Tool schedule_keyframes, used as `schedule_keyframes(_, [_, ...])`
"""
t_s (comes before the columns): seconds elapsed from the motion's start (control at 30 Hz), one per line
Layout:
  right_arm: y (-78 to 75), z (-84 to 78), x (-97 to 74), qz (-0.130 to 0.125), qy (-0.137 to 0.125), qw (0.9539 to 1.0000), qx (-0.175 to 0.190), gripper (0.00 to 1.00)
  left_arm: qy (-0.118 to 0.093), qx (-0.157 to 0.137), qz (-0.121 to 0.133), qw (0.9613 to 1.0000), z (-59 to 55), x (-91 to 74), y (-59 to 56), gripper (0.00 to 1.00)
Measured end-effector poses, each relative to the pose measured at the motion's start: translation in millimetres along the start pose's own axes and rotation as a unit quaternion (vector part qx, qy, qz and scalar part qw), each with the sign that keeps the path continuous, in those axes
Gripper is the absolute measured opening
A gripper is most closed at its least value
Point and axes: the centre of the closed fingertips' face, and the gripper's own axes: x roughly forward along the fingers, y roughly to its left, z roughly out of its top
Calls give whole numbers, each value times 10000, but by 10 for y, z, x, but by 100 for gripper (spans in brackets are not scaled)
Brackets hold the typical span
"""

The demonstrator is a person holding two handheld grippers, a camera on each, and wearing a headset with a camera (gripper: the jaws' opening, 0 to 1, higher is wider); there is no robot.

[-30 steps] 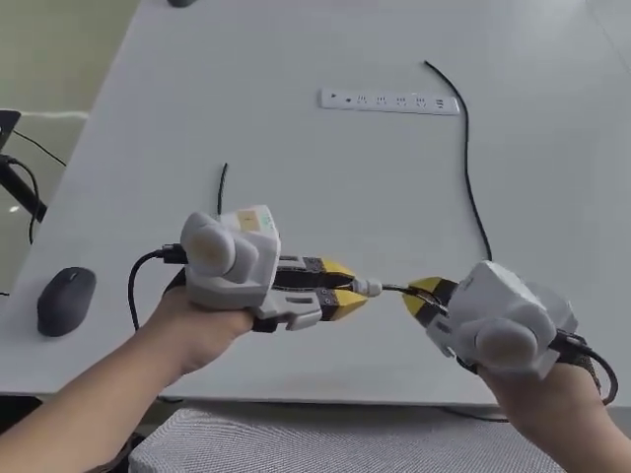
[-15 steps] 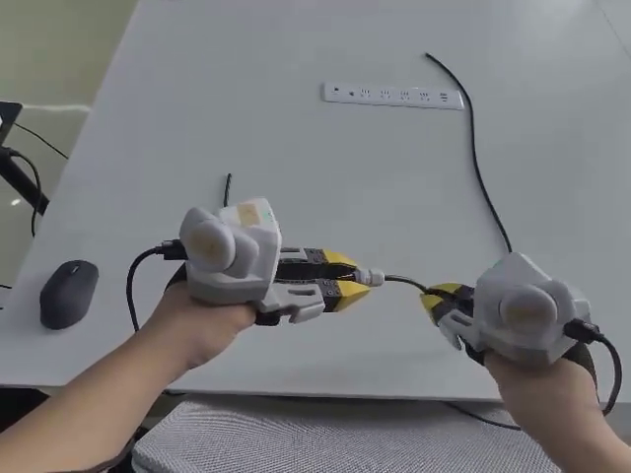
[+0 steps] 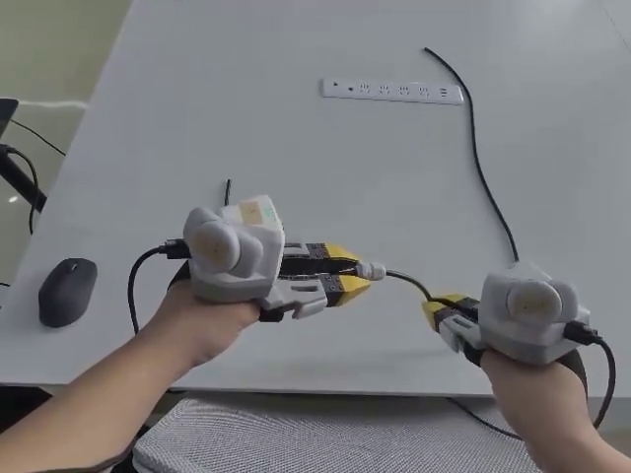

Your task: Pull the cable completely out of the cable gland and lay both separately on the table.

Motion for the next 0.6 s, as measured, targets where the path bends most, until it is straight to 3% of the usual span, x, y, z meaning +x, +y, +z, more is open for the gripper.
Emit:
schedule_keyframes(0.43, [22, 85, -55, -49, -208, 9979, -606, 1, -59, -95, 59, 9999, 19, -57, 68, 15])
schedule_keyframes(0.53, [21, 128, -80, -105, -221, 9938, -1080, 1, -76, -99, 62, 9999, 33, -61, 78, 15])
schedule_keyframes(0.6, [43, 142, -112, -90, -236, 9924, -1205, 2, -95, -114, 61, 9999, 43, -67, 84, 15])
